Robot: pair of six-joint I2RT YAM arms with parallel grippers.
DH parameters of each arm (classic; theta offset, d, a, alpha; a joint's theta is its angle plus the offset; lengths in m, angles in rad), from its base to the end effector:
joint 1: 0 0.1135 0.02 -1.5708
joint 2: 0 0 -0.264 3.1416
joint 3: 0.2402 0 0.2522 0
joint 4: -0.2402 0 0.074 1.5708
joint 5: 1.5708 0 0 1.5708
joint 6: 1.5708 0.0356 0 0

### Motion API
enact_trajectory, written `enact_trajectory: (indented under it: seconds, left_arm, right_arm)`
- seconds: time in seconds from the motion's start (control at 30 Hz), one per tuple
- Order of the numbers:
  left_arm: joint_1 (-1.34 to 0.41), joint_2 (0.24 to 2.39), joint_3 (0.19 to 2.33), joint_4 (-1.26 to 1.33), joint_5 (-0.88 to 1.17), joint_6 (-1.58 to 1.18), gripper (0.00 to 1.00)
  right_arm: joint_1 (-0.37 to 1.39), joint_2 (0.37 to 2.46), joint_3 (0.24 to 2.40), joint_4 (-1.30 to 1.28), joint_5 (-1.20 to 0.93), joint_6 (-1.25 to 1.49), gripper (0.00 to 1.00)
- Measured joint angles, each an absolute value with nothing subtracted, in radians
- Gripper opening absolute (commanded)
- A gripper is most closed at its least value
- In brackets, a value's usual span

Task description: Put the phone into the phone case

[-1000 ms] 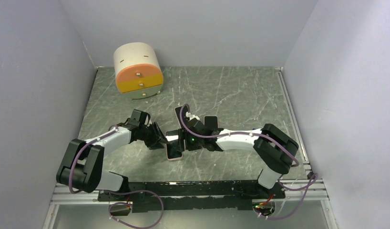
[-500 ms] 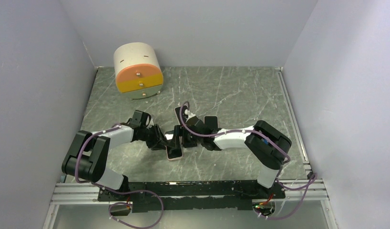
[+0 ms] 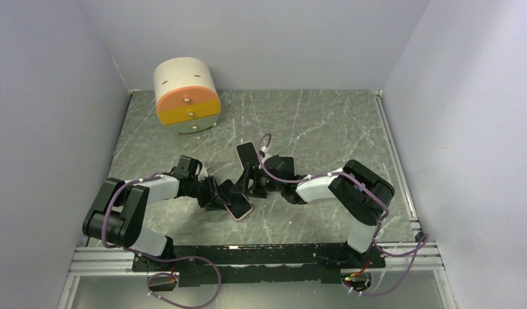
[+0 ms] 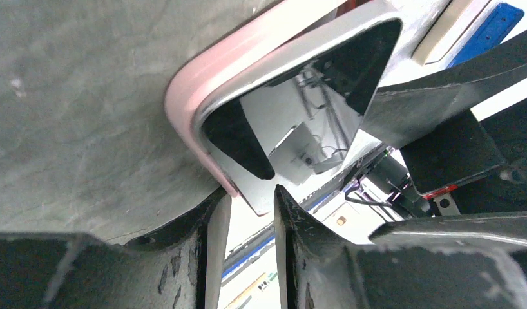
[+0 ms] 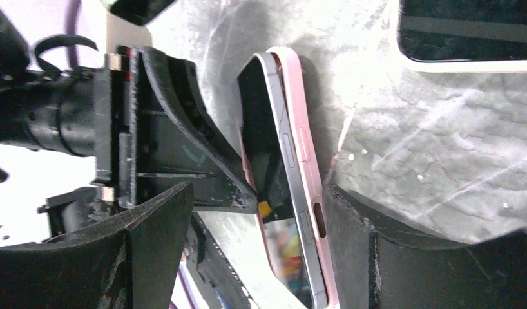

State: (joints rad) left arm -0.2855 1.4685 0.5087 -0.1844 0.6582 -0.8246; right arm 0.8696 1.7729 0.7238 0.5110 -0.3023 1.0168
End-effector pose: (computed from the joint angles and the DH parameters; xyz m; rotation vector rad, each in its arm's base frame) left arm 0.2097 -0.0843 0.1169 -0.5652 2.8511 -1.1722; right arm 0.2111 0.2665 0.1343 -0.0308 2.4374 1.3332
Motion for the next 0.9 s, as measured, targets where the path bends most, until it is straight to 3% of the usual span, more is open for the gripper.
enact_trajectory:
  seconds: [0.6,0.9]
  left_arm:
    - [-0.292,1.440,0.471,-0.207,0.701,-0.829,0.31]
    - [-0.294,1.437,0.464,-0.224,0.695,-0.825,0.35]
  right_arm:
    - [0.861,1.751,0.705,0.629,-0.385,1.110,0.73]
    - [0.872,1.805,0.705,0.654,-0.453,1.126,0.64]
